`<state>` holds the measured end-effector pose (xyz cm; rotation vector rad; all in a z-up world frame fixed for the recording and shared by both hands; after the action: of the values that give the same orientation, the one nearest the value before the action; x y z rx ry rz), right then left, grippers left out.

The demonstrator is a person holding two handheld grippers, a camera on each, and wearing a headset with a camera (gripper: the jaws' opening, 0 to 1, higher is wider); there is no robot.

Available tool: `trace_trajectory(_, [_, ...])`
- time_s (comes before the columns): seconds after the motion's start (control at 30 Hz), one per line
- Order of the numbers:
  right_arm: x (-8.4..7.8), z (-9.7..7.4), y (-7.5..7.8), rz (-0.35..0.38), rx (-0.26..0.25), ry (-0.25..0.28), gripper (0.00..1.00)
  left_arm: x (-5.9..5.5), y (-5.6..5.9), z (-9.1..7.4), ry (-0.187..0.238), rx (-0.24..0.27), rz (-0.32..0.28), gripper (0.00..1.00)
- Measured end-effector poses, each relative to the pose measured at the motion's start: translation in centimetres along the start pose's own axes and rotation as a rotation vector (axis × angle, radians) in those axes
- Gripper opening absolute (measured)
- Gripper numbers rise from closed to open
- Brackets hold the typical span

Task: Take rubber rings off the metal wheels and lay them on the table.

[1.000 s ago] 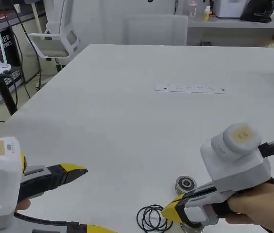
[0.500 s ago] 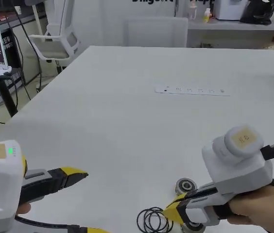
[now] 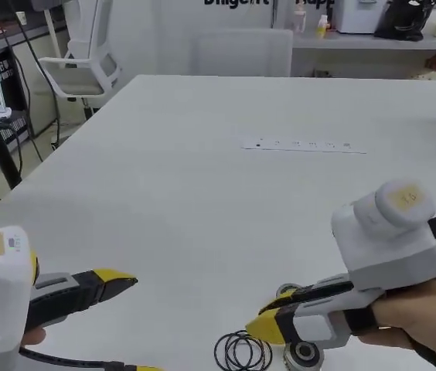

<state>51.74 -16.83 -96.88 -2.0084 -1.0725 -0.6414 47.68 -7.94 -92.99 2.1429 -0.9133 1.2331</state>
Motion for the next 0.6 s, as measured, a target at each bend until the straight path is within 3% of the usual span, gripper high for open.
trace_trajectory(0.07, [0.4,-0.1,-0.5,0.012,0.022,0.018,0.26,0.0,0.0,0.0,0.002,-0.002,-0.002,0.79])
trace_trajectory(0.2, [1.1,-0.7,-1.6,-0.043,0.036,0.027,0.37,0.1,0.1,0.1,0.006,-0.009,-0.004,0.8])
trace_trajectory(0.33, [2.2,-1.7,-2.9,-0.032,0.083,0.06,0.45,0.6,0.4,0.1,0.024,-0.024,-0.005,0.81])
trace_trajectory(0.5, [2.7,-3.2,-3.5,-0.091,0.065,0.076,0.54,0.7,0.5,0.0,0.023,-0.025,0.011,0.82])
trace_trajectory(0.6, [2.0,-4.1,-3.1,-0.163,0.022,0.038,0.6,0.6,0.6,0.0,0.017,-0.03,0.016,0.82])
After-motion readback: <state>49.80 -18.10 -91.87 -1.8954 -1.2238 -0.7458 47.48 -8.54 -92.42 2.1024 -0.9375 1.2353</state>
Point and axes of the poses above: the centre of the closed fingertips' face, and the gripper's own axes: z roughly forward along the fingers, y roughly to its right, x roughly out of its top, the point moved 1 cm from there along -z, roughly backward along the fingers, and after that the axes turned 1 degree about -x, right-handed, at the moved point
